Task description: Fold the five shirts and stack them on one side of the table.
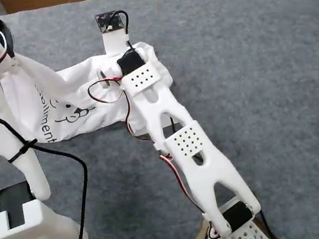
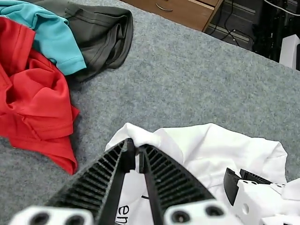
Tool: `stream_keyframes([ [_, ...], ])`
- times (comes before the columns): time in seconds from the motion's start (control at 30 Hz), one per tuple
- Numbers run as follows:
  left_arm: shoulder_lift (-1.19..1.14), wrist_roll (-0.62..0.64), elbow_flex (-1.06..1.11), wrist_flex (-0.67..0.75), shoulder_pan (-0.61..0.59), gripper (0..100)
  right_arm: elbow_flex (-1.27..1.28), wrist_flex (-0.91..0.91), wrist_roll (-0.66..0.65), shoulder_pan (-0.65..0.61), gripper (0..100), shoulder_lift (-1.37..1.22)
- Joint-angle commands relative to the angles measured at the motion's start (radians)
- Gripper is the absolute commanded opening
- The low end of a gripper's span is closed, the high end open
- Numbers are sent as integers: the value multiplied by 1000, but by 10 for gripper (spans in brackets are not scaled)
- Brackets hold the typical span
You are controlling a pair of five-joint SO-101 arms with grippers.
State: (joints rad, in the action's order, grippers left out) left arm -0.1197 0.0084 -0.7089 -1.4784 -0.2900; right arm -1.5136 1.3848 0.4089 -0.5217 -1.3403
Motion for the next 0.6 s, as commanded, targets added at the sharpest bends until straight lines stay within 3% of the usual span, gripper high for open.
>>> stream_keyframes([
  [0.0, 10, 2, 9, 26, -6, 19, -12, -21, 14, 5, 135, -4],
  [0.3, 12, 6, 11, 26, 0, 19, -8, -18, 14, 7, 133, -5],
  [0.47, 12, 6, 14, 26, 14, 19, -12, -23, 12, 12, 42, -8],
  [0.57, 12, 6, 14, 26, 14, 19, -12, -21, 12, 13, 37, -8],
])
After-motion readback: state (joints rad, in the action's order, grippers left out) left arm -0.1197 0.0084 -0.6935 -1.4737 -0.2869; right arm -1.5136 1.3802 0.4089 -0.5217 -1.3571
